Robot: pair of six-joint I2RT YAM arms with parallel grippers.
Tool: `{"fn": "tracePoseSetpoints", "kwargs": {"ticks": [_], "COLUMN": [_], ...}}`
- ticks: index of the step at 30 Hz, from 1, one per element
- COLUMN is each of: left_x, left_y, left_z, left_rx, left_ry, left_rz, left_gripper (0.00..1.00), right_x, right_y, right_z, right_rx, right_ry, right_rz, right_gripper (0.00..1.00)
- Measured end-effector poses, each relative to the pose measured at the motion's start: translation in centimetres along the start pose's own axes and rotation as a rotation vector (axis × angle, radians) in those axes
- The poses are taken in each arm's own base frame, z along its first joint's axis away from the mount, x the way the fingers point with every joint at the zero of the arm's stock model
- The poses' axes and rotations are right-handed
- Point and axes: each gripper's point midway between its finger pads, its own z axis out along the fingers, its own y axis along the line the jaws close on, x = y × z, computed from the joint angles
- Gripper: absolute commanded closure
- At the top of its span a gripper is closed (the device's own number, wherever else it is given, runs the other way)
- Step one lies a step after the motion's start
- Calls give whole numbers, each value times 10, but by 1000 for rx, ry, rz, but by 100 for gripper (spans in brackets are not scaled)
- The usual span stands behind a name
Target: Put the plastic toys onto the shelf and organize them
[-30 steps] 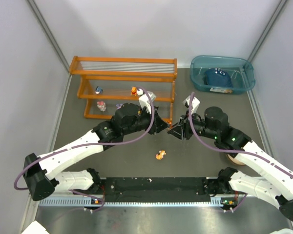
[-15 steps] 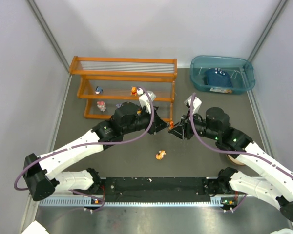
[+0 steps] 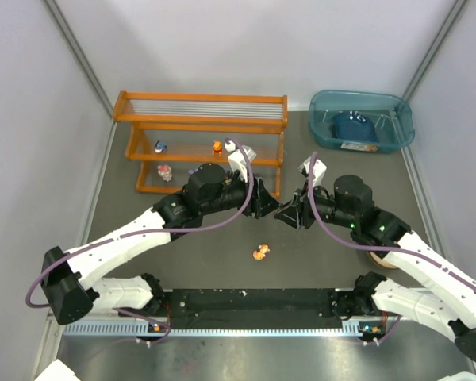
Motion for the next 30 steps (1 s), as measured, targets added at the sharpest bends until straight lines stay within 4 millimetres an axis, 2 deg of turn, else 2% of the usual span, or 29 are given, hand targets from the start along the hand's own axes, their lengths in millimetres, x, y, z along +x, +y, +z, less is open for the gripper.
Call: {"fn": "tracePoseSetpoints", "kwargs": {"ticks": [3,5,13,17,18,21,23,24,25,28,30], "left_x": [1,0,4,6,6,6,6,6,5,6,10], "left_y": [0,-1,0,-1,-1,-1,-2,-2,-2,-3,-4], "left_z": [2,3,10,10,10,10,10,10,10,10,9], "left_rx": [3,6,20,26,28,30,33,36,39,50,58], "left_ry": [7,10,37,45,45,47,47,47,45,40,50], "left_rz": [2,2,13,20,22,25,26,26,27,30,29], "left_gripper": [39,44,71,89,99,100,100,100,100,100,100], "right_x": [0,1,2,4,4,4,4,3,3,2,-2], "right_y": [1,1,1,1,1,1,1,1,1,1,1], "right_z": [0,0,0,-1,-1,-1,-2,-2,-3,-4,-6], "right_rx": [-4,-6,-7,-5,-6,-5,-4,-4,-3,-2,5], "right_ry": [2,3,10,16,16,16,14,14,11,5,-9], "right_rz": [0,1,3,5,5,5,4,4,2,-5,-14], "right_gripper": [100,100,100,100,100,98,91,84,62,28,24]}}
